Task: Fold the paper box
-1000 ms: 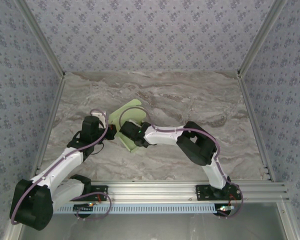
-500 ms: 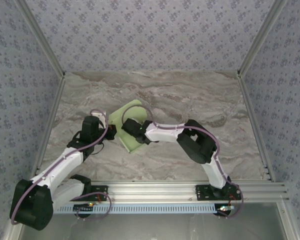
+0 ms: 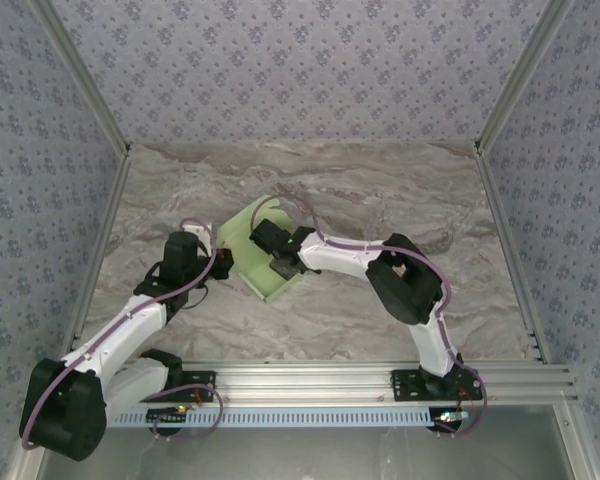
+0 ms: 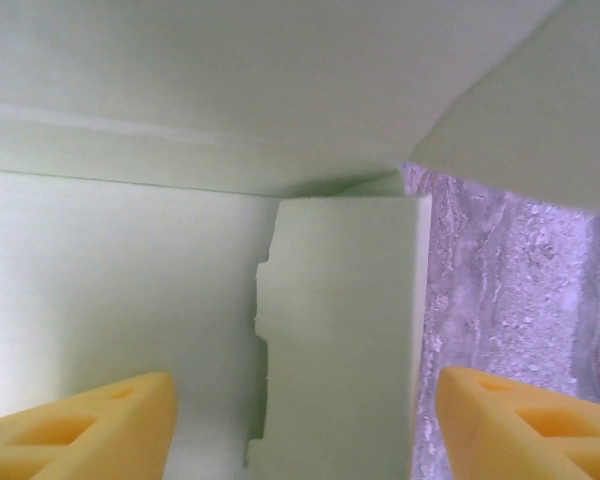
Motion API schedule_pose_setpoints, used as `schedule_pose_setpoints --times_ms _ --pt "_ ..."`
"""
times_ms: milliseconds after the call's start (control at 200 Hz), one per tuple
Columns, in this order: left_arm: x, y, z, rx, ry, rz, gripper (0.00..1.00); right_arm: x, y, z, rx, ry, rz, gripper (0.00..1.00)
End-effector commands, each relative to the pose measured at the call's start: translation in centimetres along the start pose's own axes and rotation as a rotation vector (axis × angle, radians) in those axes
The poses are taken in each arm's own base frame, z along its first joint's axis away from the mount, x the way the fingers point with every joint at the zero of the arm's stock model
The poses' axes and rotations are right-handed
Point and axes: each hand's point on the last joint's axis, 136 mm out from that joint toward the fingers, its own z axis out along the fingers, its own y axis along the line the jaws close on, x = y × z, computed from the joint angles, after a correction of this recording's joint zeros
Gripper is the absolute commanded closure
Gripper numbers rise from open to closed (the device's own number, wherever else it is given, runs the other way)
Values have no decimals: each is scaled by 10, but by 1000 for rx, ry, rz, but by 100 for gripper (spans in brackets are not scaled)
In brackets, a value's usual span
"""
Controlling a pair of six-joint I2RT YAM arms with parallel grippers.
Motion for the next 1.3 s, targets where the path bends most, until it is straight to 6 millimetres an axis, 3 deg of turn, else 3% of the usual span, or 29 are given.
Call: schedule_pose_setpoints --times_ms 0,485,630,874,1149,1294 --pt "-13 -5 -4 23 -50 -3 96 -16 -4 -19 -51 -46 84 27" --pt "-11 -5 -3 23 -45 4 96 -19 -31 -38 -126 -96 232 25" --pt "-12 -5 -3 22 -46 4 96 -18 -32 -37 -248 -112 270 25" --pt "-12 -6 -3 29 -45 4 96 -12 -33 -18 -475 -109 335 38" --pt "-13 -8 -3 36 -46 5 96 -13 -38 -19 -728 -132 425 46" --pt "-14 -8 -3 36 -48 6 96 -9 -45 -16 -834 -123 491 55"
